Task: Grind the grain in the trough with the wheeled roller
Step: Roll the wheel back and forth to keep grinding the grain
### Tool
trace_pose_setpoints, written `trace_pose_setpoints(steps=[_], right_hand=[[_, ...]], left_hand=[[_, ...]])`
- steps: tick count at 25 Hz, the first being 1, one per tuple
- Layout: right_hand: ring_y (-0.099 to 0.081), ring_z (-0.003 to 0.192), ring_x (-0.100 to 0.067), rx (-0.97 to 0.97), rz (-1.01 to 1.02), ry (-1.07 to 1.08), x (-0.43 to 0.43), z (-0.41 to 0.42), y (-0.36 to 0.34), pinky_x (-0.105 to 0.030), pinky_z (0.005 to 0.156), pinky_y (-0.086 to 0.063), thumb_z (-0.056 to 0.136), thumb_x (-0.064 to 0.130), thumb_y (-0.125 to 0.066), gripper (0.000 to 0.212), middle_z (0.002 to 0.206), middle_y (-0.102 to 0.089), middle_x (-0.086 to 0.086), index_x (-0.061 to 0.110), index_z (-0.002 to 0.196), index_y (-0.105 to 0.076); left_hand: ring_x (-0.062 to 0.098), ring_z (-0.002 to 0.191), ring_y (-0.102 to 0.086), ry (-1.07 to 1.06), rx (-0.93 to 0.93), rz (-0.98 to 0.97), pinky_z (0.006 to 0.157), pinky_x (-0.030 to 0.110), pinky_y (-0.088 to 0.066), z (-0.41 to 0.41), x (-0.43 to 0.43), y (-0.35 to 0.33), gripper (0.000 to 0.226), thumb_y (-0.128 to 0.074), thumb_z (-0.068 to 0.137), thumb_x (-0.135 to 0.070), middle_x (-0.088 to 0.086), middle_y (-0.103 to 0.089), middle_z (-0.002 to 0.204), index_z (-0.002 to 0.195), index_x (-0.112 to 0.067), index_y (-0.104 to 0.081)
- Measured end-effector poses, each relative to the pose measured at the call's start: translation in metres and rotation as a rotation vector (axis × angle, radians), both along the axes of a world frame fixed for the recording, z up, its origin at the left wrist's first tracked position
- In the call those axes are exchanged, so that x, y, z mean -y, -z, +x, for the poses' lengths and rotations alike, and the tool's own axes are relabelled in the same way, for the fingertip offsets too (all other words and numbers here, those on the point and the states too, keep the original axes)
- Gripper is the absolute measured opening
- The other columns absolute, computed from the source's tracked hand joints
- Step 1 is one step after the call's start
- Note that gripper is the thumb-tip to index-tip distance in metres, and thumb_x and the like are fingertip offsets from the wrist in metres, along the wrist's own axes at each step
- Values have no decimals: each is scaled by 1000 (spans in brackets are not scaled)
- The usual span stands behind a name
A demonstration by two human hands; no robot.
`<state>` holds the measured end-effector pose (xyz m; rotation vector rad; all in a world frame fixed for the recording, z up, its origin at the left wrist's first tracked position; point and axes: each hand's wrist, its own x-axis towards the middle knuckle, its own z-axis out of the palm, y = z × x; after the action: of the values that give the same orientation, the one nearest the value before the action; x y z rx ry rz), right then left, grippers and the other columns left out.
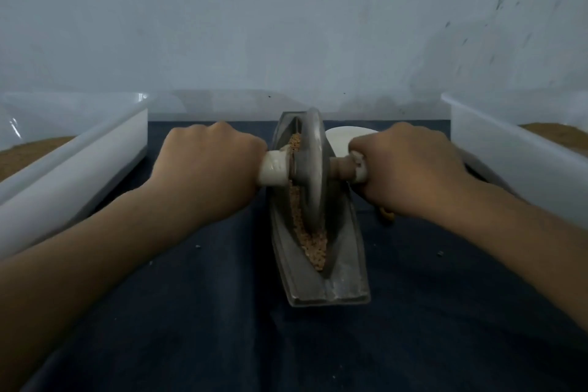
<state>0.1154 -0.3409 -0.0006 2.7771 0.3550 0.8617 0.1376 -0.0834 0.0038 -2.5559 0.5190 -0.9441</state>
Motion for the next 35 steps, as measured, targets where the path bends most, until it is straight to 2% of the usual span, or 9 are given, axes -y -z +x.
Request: trace_pose_setpoints(steps=[3, 6, 10, 13, 18, 21, 29, 33, 35], right_hand=[[-53, 60, -20, -61, 89, 61, -9, 49, -5, -27, 50, -32, 85, 34, -60, 22, 66, -53, 2, 28, 68, -46], [-48, 58, -19, -31, 84, 66, -13, 55, -9, -26, 50, -28, 88, 30, -59, 20, 65, -47, 3, 27, 72, -49], [-34, 42, -10, 76, -35, -21, -6, 4, -3, -19, 45, -17, 66, 30, -75, 44, 51, -35, 11, 29, 59, -32], [-26, 38, -1, 16, 16, -39, 4, -18, -1, -13, 44, -13, 58, 40, -75, 34, 45, -30, 15, 33, 55, -42], [-42, 53, -16, -34, 30, 70, -9, 40, -8, -23, 47, -23, 80, 34, -65, 16, 64, -50, 4, 28, 70, -54], [-52, 64, -24, -59, -10, 78, -19, 68, -23, -26, 51, -28, 86, 28, -59, 7, 75, -56, -1, 25, 80, -61], [-23, 45, 1, -14, 97, -41, 4, -25, 3, -15, 45, -13, 62, 41, -66, 26, 49, -27, 15, 32, 59, -42], [-30, 43, -9, -24, 63, 79, 1, -3, 11, -19, 46, -16, 67, 40, -68, 30, 52, -34, 11, 30, 59, -40], [-39, 49, -18, 27, 18, 103, -10, 29, -1, -23, 47, -22, 77, 34, -67, 23, 58, -39, 5, 26, 66, -49]], left_hand=[[31, 65, -62, -25, -5, -71, 53, 30, -32, 42, 18, -2, 7, -63, 84, -34, 4, -58, 72, 85, -27, -64], [33, 78, -65, -61, -88, -125, 60, 34, -38, 48, 22, -8, 13, -56, 88, -34, 6, -63, 86, 95, -27, -64], [23, 48, -38, 29, -31, -82, 48, 27, -26, -3, 0, 8, 19, -63, 77, -39, -7, -33, 57, 71, -30, -47], [18, 41, -20, 125, 75, -5, 47, 16, -11, -12, -10, -2, 28, -73, 61, -42, -10, -17, 53, 61, -31, -48], [31, 68, -62, 7, -95, -96, 55, 31, -37, 42, 11, -1, 12, -62, 83, -41, 4, -59, 77, 87, -30, -63], [30, 83, -64, -57, -277, -194, 66, 36, -47, 61, 15, -8, 17, -57, 85, -40, 2, -64, 91, 97, -30, -64], [15, 45, -10, 207, 127, -18, 50, 18, -8, -22, -3, -5, 40, -76, 55, -24, -4, -15, 53, 64, -22, -37], [26, 39, -40, 83, 59, 17, 47, 21, -15, 6, 8, 1, 33, -75, 63, -22, 0, -28, 49, 66, -22, -42], [34, 57, -58, 48, 8, -87, 50, 29, -29, 35, 13, 6, 11, -67, 79, -24, 6, -52, 62, 77, -21, -57]])
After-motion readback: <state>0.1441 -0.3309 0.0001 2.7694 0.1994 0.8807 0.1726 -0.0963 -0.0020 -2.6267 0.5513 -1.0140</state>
